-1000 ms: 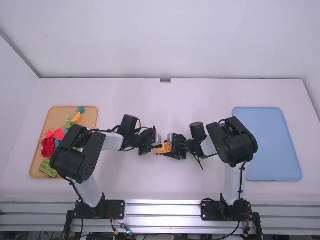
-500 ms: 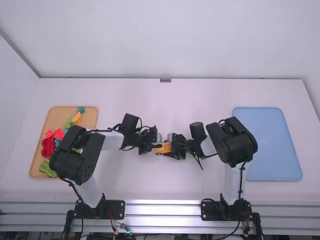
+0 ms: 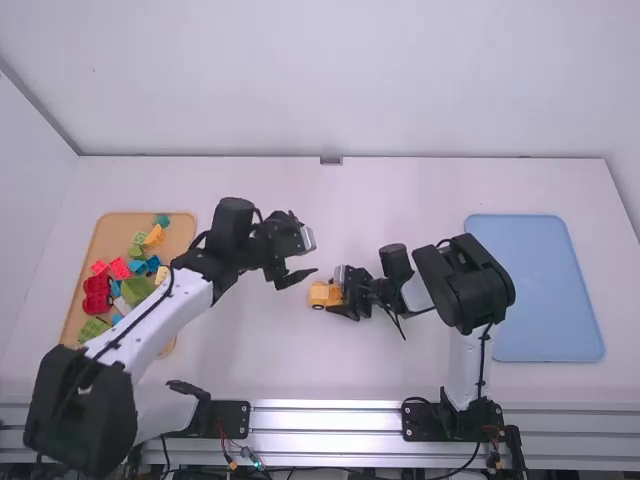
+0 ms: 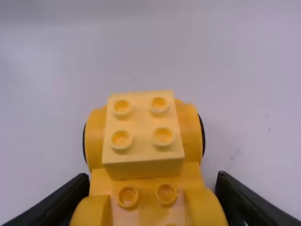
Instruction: Assemble lego blocks to make yellow taxi
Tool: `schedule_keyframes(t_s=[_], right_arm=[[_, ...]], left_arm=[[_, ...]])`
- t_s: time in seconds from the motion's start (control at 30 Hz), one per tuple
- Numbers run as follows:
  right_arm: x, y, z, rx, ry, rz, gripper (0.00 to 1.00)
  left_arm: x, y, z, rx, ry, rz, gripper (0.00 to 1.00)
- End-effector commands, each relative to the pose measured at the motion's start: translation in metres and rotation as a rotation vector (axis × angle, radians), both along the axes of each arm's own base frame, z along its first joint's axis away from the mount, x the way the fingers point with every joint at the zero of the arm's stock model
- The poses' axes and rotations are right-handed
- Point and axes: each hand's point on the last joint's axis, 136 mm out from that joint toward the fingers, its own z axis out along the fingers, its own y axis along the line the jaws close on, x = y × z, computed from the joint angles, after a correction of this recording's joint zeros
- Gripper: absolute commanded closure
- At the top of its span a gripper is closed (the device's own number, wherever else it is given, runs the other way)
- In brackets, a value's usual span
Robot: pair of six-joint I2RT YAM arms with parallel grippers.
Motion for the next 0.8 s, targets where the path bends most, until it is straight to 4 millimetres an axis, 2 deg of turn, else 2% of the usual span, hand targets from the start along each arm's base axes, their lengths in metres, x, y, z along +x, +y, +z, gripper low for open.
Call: schedule_keyframes(t_s=[0.0,0.2,0.23,0.4,0.63,0.77], right_arm=[[0.003,-0.003,-0.013,-0.06,0.037,-0.054,0.25],[0.006,-0.014,-0.008,-0.166,0.015,-0.111,0.04],[0.007,-0.019,-0.006,-0.221,0.006,-0.131,0.0],[0.005,-0.04,0.012,-0.392,-0.016,-0.194,0.01],[0.012,-0.068,0.049,-0.527,-0.09,-0.304,0.01],[0.015,-0.078,0.065,-0.548,-0.122,-0.35,0.01]], left_arm=[[0.012,0.026,0.015,-0.019,0.049,0.246,0.01],[0.024,0.082,0.029,0.019,0.033,0.634,0.01],[0.029,0.097,0.031,-0.001,0.039,0.758,0.01],[0.035,0.137,0.034,-0.092,0.06,1.093,0.01],[0.036,0.168,0.033,-0.159,0.087,1.255,0.01],[0.026,0.211,0.022,-0.205,0.171,1.437,0.01]])
